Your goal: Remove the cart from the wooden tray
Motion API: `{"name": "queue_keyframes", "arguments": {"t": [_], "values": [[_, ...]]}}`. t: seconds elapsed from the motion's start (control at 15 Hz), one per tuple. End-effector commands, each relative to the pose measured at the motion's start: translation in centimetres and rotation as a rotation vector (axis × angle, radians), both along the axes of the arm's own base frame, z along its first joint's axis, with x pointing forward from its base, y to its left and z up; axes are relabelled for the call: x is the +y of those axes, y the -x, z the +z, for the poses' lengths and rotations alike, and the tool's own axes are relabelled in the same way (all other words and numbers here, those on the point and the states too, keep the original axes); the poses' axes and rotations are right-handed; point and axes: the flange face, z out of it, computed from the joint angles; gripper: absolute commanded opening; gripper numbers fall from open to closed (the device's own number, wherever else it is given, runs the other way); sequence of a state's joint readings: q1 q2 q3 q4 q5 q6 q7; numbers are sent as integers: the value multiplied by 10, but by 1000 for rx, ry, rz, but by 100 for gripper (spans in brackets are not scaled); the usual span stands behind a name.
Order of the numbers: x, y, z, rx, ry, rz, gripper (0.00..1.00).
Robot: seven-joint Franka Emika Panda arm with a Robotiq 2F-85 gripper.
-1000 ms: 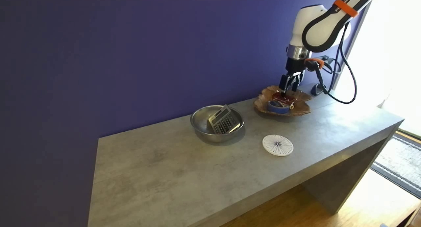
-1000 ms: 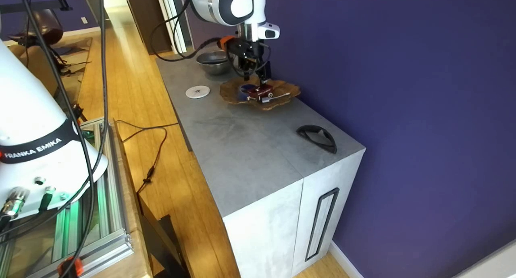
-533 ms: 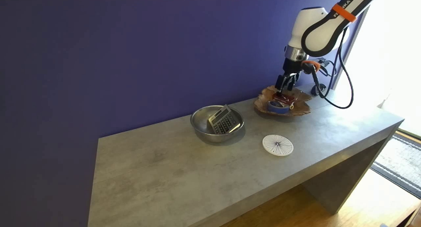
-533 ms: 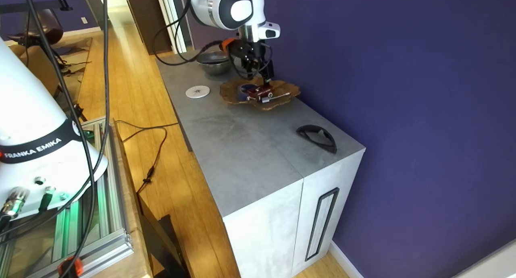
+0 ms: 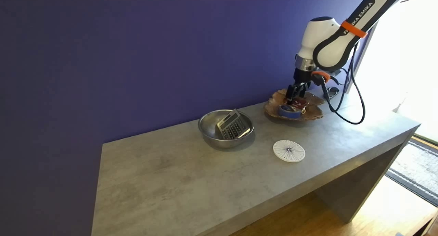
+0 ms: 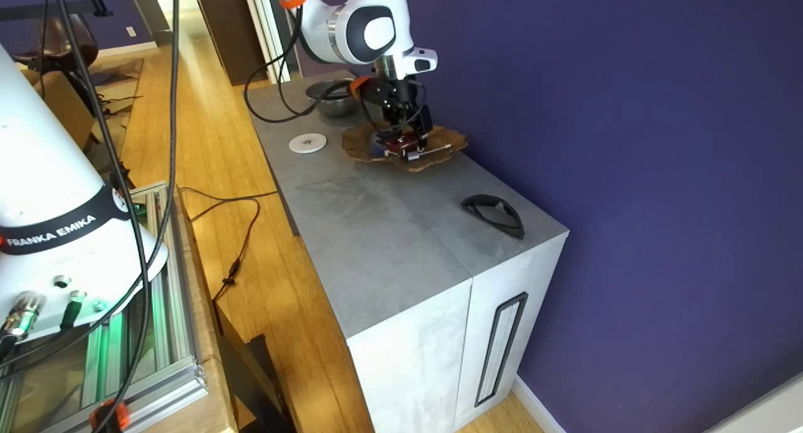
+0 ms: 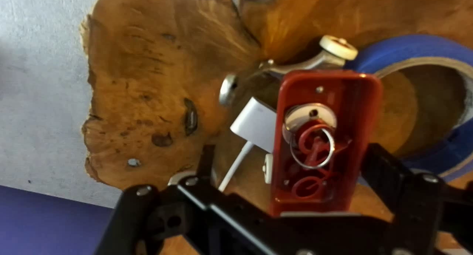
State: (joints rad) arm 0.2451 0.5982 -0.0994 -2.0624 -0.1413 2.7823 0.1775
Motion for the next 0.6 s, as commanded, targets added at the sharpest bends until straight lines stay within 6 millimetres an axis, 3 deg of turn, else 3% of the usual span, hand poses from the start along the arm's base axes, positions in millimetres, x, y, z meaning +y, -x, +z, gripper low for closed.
{"name": "queue_keyframes", "arguments": {"t": [0.0,0.07,0.2,0.47,0.53], "values": [[5,-5,-2,0,10,-12,90],[5,-5,-3,0,11,-12,74],[6,-5,-2,3,18,-18,59],[7,-5,5,-5,16,-38,31],[7,-4,9,-9,18,-42,30]]}}
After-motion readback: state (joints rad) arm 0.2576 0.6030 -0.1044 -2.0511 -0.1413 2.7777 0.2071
